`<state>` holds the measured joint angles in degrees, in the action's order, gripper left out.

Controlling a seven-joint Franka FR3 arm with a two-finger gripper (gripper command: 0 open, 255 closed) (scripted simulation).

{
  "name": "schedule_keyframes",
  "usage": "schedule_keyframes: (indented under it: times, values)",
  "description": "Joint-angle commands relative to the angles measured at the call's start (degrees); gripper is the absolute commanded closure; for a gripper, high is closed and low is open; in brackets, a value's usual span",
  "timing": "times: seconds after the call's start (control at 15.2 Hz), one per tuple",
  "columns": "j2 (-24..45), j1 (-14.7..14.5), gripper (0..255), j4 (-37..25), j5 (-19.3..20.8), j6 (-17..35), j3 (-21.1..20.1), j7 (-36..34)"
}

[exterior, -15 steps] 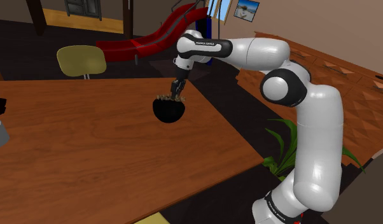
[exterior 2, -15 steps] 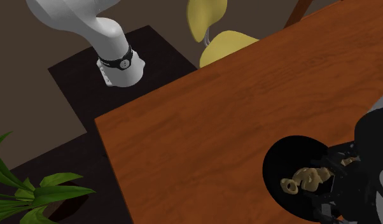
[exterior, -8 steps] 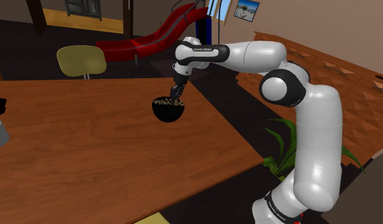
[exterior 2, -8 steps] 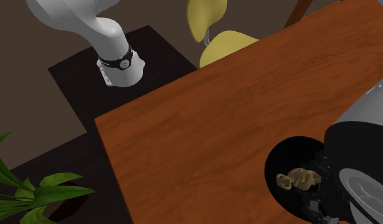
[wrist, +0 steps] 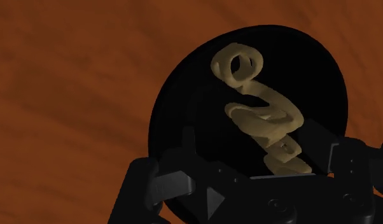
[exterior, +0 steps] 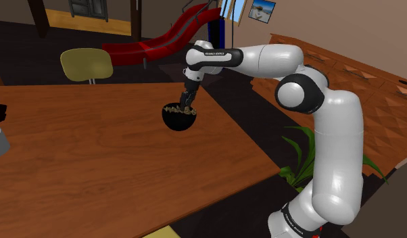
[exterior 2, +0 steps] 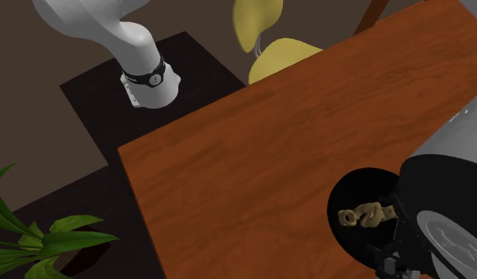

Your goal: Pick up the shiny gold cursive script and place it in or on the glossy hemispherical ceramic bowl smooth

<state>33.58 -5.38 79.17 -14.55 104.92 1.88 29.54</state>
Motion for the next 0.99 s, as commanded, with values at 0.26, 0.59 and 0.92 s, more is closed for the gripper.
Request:
schedule_keyframes:
  times: [0.26, 0.59, 0.92]
  values:
    - [0.1, 0.3, 0, -1.8, 0.1, -1.9, 0.1, -0.2]
    - [0.2, 1.0, 0, -7.3, 0.4, -7.3, 0.3, -0.6]
    - [0.3, 1.0, 0, -7.3, 0.4, -7.3, 0.3, -0.6]
